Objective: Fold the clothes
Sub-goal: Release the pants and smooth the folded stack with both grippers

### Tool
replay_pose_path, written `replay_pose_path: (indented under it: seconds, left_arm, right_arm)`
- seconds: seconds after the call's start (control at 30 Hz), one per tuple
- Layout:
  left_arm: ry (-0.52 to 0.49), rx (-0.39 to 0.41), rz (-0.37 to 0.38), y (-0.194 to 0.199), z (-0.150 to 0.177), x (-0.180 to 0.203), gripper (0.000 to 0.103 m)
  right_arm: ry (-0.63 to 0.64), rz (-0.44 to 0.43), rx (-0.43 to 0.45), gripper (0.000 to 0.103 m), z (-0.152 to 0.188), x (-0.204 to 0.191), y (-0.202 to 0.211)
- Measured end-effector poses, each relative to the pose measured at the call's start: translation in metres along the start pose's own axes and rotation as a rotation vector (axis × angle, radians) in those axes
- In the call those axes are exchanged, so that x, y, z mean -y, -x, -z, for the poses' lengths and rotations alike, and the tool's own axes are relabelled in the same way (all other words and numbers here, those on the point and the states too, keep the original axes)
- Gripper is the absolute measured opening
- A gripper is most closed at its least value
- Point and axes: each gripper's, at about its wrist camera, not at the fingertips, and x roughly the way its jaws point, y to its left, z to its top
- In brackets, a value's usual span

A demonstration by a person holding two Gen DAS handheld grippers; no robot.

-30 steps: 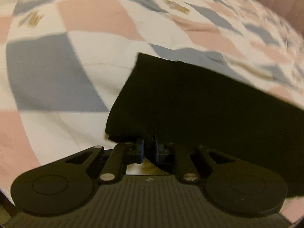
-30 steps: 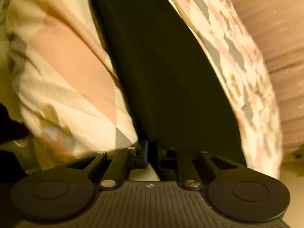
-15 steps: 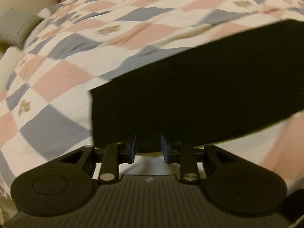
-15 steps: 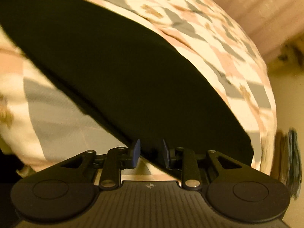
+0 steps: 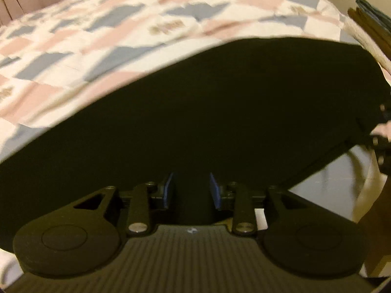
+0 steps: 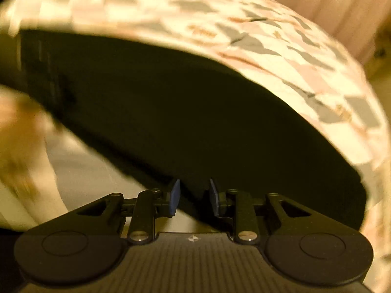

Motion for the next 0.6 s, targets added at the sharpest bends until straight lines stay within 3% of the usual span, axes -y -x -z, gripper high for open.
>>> replay_pose_path:
  seconds: [0.07,0.17,0.27,0.37,0.47,0.6]
  left_arm:
    - [0.007,-0.025,-0.025,-0.005,0.006,0.007,0.029]
    - [0.021,-0.053,-0.055,-0.006,0.014,0.004,0.029]
    - [0.046,-0.063,-0.101,0.002,0.013,-0.004,0.029]
    - [0.114,-0.014,-0.12,0.011,0.004,-0.013,0.029]
    - [0.198,-0.005,-0.123,0.003,-0.007,-0.016,0.03]
    - [0.272,-0.088,-0.132,-0.019,0.003,-0.019,0.032]
  right_arm:
    - [-0.078,-0.049,-0.002,0.031,-0.003,0.006,-0.003]
    - [-0.068,-0.109,-0.138,0.031,0.009,0.008,-0.009]
    - [-0.029,-0.103,-0.131,0.031,0.02,0.019,0.011]
    - [-0.079,-0.09,-0.041,0.031,0.012,0.037,0.026]
    - [-0.148,-0.094,-0.007,0.041,-0.005,0.05,0.014]
    - [-0.168,-0.081,-0.155,0.041,0.004,0.05,-0.023]
